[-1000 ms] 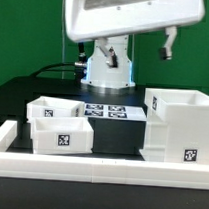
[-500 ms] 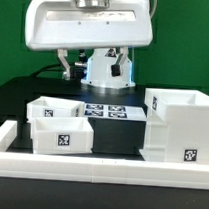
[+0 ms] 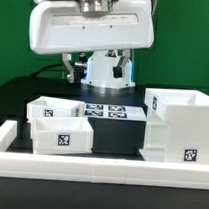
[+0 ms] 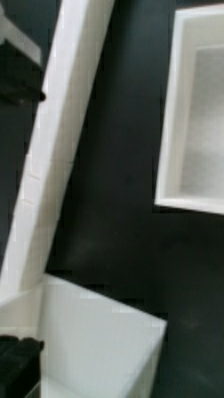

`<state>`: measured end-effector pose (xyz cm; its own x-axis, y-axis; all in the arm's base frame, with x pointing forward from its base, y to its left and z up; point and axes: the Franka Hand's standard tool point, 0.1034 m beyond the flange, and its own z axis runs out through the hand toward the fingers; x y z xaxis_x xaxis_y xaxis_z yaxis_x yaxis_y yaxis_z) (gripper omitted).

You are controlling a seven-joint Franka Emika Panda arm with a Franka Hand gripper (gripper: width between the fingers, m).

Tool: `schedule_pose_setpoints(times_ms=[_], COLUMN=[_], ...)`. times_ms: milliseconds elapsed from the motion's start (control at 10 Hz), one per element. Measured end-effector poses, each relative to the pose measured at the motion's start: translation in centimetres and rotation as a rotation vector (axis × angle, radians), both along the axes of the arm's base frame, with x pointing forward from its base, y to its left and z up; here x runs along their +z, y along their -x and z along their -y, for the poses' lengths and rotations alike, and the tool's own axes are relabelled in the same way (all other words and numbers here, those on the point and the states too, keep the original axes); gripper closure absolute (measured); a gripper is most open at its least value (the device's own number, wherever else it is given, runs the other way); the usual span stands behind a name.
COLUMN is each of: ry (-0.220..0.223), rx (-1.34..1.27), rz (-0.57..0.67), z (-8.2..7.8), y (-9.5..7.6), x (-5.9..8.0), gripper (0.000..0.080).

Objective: Assemble drawer

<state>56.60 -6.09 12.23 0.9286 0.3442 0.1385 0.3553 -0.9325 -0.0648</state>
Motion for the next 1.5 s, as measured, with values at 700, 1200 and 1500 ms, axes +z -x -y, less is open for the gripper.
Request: schedule_pose_setpoints(times_ms=[700,1200,1500], ry=[0.066,0.043,0.072], rx=[-0.018,-0.076,-0.077], rz=[0.036,-0.03,-0.006], z=[1.9,0.7,1.1], y=[3.1,4.2,6.0], x=[-7.1,-8.8,-11.0], gripper=[0.015,0.015,0.015])
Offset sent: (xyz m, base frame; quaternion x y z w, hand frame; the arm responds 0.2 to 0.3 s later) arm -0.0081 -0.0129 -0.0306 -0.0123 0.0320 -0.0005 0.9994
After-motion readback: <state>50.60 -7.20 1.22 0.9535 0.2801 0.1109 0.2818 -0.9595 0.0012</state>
